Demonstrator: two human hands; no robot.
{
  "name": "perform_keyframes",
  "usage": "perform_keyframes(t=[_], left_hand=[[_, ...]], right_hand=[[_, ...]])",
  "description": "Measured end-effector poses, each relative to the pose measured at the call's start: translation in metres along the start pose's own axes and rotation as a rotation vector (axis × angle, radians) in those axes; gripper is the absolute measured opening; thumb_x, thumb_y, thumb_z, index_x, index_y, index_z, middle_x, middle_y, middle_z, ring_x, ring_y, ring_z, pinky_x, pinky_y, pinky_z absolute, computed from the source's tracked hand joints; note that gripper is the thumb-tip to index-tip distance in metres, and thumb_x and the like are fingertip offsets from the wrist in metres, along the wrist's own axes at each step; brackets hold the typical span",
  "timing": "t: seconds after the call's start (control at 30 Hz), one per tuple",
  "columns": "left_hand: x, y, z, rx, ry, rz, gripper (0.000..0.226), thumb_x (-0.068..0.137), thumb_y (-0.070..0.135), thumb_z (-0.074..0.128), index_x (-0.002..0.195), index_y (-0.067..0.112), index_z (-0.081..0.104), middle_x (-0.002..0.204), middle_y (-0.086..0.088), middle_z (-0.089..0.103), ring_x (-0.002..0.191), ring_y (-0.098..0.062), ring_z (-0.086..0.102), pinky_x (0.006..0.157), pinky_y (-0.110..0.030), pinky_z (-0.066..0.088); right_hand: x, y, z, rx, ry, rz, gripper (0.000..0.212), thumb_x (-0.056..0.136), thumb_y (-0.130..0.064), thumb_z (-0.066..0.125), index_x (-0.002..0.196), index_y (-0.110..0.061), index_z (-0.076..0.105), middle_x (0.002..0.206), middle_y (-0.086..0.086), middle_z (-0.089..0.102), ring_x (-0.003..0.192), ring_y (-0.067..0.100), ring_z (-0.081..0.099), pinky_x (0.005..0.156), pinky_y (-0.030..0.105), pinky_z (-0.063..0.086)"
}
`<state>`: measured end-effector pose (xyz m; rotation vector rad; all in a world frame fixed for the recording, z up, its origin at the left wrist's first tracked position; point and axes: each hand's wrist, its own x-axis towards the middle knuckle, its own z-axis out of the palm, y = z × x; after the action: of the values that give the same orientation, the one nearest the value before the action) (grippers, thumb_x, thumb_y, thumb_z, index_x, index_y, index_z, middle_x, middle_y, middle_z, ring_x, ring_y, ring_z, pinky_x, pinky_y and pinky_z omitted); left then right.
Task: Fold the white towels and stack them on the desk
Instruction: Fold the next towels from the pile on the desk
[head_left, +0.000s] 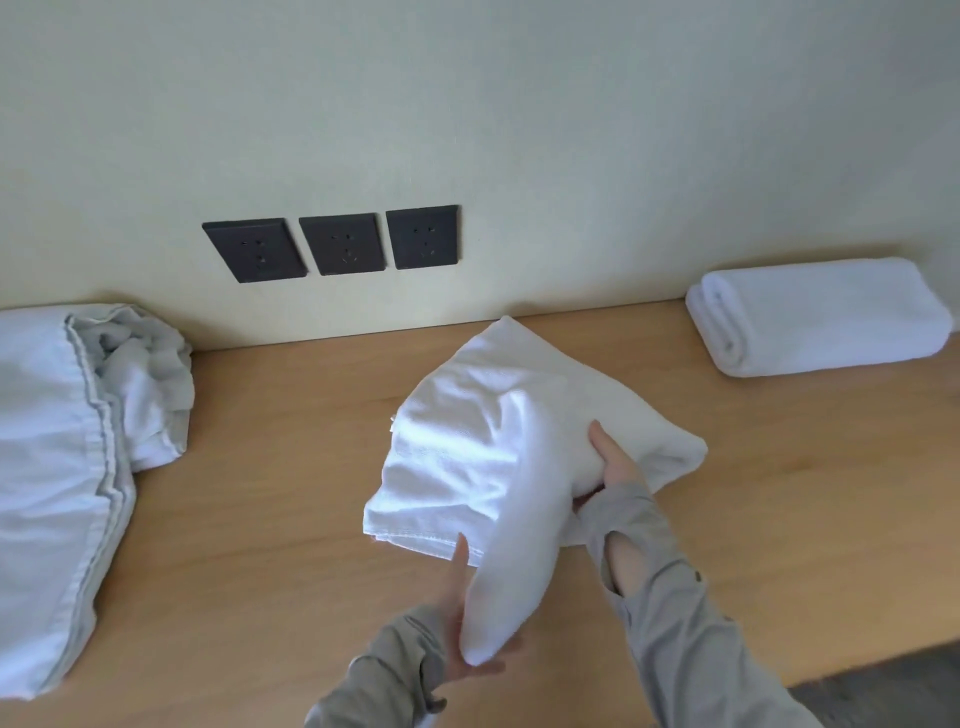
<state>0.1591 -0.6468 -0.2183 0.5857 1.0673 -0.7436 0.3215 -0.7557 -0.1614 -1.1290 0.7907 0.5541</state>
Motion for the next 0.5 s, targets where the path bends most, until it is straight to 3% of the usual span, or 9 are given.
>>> perform_keyframes(t=[0.07,0.17,0.23,0.33,0.43,0.5], left_hand=[[-0.002,0.005,0.007,-0.078,-0.009,0.049,0.091,0.071,0.086,0.027,0.104,0.011,0.066,0.096,-0.009,0.074,0.093,-0.029,0.068,0.089,-0.043,0.050],[-0.008,0.020,0.001,-0.299,0.009,0.129,0.060,0.082,0.068,0.044,0.090,0.011,0.063,0.065,-0.011,0.072,0.068,-0.030,0.068,0.064,-0.039,0.056],[-0.017,0.032,-0.010,-0.417,0.082,0.161,0.040,0.088,0.051,0.054,0.087,0.011,0.062,0.058,-0.010,0.069,0.072,-0.029,0.060,0.063,-0.040,0.048],[-0.040,0.048,-0.029,-0.516,0.115,0.335,0.012,0.089,0.025,0.060,0.089,0.013,0.061,0.060,-0.007,0.070,0.066,-0.025,0.064,0.049,-0.031,0.054],[-0.081,0.075,-0.050,-0.442,0.209,0.604,0.015,0.085,0.021,0.066,0.092,0.010,0.059,0.064,-0.009,0.072,0.054,-0.021,0.070,0.042,-0.031,0.054],[-0.115,0.096,-0.060,-0.404,0.281,0.750,0.027,0.084,0.027,0.067,0.098,0.007,0.056,0.070,-0.011,0.072,0.060,-0.021,0.070,0.047,-0.030,0.054]], right_hand=[[-0.009,0.012,0.016,0.016,-0.033,0.024,0.049,0.075,-0.043,0.073,0.106,-0.007,0.062,0.108,0.013,0.067,0.091,0.030,0.065,0.073,0.039,0.054],[-0.016,0.027,0.031,0.045,-0.037,0.052,0.061,0.069,-0.048,0.075,0.111,-0.007,0.061,0.108,0.012,0.067,0.096,0.031,0.064,0.091,0.046,0.050],[-0.020,0.032,0.032,0.108,-0.048,0.055,0.055,0.067,-0.045,0.078,0.106,-0.009,0.064,0.099,0.009,0.072,0.088,0.029,0.068,0.084,0.043,0.054],[-0.023,0.033,0.024,0.244,-0.087,0.053,0.046,0.063,-0.035,0.084,0.100,-0.012,0.067,0.085,0.006,0.075,0.076,0.024,0.073,0.071,0.039,0.057],[-0.021,0.036,0.007,0.355,-0.126,0.055,0.057,0.053,-0.036,0.087,0.100,-0.010,0.066,0.093,0.010,0.074,0.089,0.029,0.070,0.079,0.047,0.056],[-0.013,0.034,-0.011,0.429,-0.119,0.056,0.056,0.066,-0.044,0.078,0.109,-0.009,0.064,0.098,0.012,0.072,0.099,0.031,0.065,0.081,0.049,0.054]])
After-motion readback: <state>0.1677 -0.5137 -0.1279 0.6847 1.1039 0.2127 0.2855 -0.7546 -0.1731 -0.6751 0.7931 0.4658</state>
